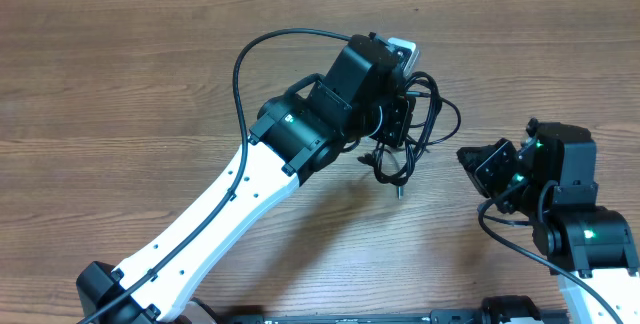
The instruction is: Untangle cables
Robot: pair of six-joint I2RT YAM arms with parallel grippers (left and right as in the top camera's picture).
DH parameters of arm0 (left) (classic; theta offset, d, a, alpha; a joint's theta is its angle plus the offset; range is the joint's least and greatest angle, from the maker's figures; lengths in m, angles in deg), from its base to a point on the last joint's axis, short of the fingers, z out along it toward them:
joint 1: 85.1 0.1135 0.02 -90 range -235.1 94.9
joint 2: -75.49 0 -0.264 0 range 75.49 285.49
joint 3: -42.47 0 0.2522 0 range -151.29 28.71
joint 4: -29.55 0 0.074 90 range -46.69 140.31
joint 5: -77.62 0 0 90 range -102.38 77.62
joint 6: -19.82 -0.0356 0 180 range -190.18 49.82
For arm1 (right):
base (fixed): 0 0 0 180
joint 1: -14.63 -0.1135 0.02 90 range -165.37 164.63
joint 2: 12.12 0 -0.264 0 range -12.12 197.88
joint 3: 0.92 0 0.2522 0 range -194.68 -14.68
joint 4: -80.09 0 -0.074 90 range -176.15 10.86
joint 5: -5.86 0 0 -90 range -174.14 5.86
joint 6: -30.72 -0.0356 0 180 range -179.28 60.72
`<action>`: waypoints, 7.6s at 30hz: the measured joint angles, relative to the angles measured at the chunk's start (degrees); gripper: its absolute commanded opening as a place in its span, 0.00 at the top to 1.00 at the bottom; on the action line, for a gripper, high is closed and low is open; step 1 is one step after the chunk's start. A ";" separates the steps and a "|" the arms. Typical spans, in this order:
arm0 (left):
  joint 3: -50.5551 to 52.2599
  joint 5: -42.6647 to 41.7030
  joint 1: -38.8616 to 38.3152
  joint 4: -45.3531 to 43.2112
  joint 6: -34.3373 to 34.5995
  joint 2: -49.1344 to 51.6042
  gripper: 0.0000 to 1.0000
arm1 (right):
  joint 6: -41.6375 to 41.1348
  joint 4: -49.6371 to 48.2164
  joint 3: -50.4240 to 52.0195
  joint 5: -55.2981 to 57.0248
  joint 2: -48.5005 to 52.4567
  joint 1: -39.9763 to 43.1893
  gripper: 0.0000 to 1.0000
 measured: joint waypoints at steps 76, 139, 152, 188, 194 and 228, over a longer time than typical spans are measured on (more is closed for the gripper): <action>0.00 -9.31 0.02 3.63 -6.40 0.00 0.96 | 52.43 -17.07 0.00 -3.37 -0.81 0.00 0.67; 0.00 0.44 0.94 4.04 8.31 0.00 0.96 | 42.58 -8.33 0.00 -1.07 -4.13 0.04 0.96; 0.00 -3.93 1.16 3.80 1.92 0.00 0.96 | 39.54 -6.86 0.00 1.22 -4.13 0.04 0.88; 0.00 -14.71 1.16 6.64 -12.35 0.00 0.96 | 57.66 -10.78 0.00 -5.79 -0.28 0.04 0.39; 0.00 -16.26 1.16 7.02 -12.46 0.00 0.96 | 56.57 -10.97 0.00 -1.36 1.20 0.04 0.39; 0.02 -18.58 1.16 6.80 -12.46 0.00 0.96 | 37.59 -5.77 0.00 10.97 5.73 0.04 0.39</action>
